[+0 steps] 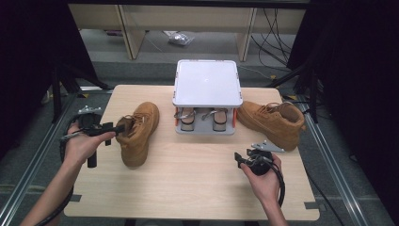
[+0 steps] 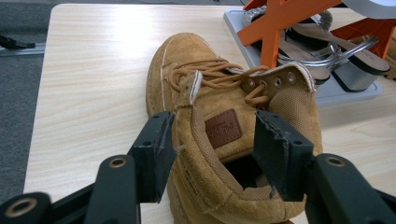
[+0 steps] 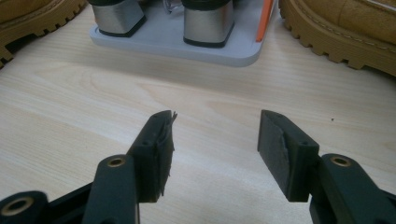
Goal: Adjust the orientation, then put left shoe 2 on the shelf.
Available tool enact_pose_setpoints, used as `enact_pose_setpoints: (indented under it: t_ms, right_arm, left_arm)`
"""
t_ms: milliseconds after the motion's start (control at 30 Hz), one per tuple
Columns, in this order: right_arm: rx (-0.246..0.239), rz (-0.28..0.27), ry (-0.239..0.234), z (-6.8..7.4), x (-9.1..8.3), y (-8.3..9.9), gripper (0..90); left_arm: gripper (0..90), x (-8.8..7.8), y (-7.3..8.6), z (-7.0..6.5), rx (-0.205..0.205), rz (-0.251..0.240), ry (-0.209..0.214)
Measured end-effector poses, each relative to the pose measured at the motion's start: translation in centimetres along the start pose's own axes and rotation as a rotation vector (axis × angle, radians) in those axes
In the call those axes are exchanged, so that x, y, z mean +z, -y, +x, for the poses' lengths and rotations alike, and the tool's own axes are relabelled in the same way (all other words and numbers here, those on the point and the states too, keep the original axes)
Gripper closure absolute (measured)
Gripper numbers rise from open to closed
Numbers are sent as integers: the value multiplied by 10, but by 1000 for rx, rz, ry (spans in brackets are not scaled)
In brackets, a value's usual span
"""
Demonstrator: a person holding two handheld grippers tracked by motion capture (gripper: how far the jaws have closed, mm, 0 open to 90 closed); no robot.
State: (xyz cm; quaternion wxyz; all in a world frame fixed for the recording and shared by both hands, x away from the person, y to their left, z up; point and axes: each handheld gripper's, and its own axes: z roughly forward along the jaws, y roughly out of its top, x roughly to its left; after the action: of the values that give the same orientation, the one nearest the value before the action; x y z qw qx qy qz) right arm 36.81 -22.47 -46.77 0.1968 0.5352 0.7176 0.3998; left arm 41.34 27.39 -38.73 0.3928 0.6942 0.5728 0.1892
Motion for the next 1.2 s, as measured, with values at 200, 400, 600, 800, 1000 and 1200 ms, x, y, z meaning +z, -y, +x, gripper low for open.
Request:
enact_pose_setpoints:
  t_ms: [200, 400, 600, 800, 1000, 1200]
  right_arm:
    - [7, 9, 9, -6, 2, 2, 459]
    - [13, 19, 18, -6, -1, 1, 458]
    - [12, 8, 8, -5, -2, 2, 457]
    - [17, -7, 14, -7, -3, -2, 456]
    - [14, -3, -3, -6, -1, -3, 456]
    - [15, -7, -10, -5, -3, -2, 456]
  left_arm:
    - [461, 3, -2, 3, 10, 10, -20]
    - [461, 5, -2, 8, -18, 7, -24]
    - [463, 3, 1, 11, -42, -3, -29]
    - [467, 7, 3, 12, -31, 15, -37]
    - [484, 12, 4, 11, -30, 45, -46]
    - [546, 20, 2, 10, -37, 48, -54]
